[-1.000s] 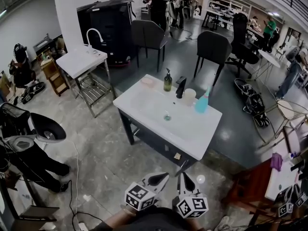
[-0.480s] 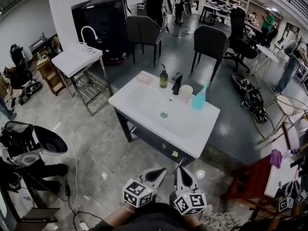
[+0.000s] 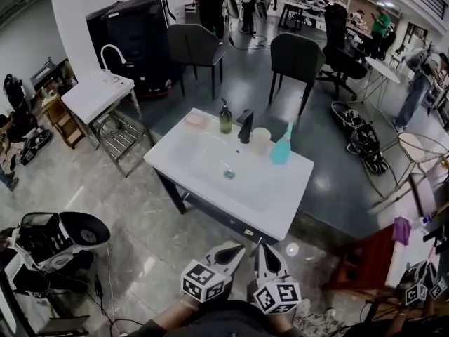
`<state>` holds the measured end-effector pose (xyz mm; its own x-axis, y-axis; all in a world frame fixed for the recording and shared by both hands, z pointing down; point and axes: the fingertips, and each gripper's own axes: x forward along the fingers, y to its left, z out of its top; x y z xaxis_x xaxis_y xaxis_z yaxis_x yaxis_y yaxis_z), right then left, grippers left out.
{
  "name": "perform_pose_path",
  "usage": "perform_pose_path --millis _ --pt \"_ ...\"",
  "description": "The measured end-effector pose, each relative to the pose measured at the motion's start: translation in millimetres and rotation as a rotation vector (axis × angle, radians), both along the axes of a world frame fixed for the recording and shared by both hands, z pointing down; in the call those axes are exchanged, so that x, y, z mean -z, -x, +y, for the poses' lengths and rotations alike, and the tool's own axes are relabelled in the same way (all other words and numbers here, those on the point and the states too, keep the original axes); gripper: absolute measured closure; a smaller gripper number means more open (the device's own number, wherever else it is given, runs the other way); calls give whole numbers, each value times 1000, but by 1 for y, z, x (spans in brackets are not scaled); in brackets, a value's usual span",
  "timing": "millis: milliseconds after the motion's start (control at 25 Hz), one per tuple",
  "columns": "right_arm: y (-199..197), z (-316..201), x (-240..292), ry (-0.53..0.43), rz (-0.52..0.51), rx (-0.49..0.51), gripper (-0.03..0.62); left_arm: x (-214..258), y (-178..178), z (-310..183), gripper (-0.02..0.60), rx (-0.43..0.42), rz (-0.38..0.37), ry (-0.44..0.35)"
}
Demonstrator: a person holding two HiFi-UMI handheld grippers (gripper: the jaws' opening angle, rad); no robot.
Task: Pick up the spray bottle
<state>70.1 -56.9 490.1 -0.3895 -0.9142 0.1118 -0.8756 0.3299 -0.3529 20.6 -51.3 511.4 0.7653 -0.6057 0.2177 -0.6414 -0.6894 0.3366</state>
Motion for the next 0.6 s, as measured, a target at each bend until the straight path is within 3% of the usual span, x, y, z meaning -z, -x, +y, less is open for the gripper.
perform_pose_path --millis 600 --pt "-29 -126 4 33 -5 -85 585 7 -21 -127 577 -73 -6 24"
